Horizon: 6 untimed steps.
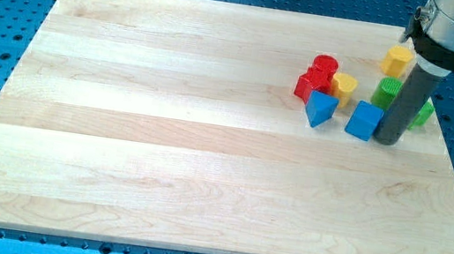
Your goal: Push the blue cube into the blue triangle
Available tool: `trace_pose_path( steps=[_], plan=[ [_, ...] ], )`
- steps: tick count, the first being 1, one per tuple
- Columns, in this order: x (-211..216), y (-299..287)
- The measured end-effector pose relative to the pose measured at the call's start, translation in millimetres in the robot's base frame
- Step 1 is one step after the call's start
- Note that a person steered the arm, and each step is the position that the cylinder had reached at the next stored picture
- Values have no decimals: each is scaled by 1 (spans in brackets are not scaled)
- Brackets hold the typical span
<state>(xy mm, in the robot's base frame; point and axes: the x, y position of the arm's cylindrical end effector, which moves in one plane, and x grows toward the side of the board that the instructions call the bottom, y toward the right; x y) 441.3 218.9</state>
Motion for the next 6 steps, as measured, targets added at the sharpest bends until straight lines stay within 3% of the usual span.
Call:
trace_pose_path(
  steps=[2, 6],
  plan=[
    [0, 21],
    [-6, -37]
  ],
)
